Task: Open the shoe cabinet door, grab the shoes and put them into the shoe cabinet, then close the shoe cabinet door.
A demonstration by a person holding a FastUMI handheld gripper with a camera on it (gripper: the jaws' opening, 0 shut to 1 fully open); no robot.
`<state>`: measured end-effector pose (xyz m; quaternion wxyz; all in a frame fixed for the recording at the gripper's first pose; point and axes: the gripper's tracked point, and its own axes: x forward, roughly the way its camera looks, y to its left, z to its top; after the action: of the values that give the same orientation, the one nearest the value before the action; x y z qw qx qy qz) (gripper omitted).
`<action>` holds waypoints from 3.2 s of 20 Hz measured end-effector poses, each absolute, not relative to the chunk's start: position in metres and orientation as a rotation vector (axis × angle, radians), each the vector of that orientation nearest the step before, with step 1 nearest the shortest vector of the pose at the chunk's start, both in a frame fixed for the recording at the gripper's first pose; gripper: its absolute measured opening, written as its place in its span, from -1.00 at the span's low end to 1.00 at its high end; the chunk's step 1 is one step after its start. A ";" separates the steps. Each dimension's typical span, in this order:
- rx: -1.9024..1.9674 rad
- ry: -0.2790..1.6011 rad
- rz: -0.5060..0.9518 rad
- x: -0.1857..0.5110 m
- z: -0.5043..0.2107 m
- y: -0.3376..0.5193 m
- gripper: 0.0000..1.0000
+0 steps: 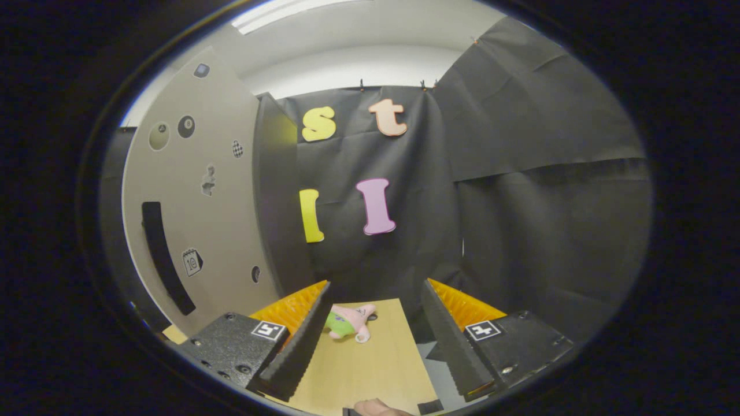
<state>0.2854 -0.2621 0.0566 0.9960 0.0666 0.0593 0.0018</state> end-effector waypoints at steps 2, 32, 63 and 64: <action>0.126 0.114 0.054 0.293 0.063 -0.232 0.96; 0.029 0.126 0.167 0.310 0.048 0.091 0.83; -0.052 -0.034 0.214 0.180 0.043 0.113 0.99; -0.054 -0.033 0.196 0.182 0.040 0.103 0.99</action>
<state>0.1817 0.1034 0.0399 0.9947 -0.0270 -0.0163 0.0979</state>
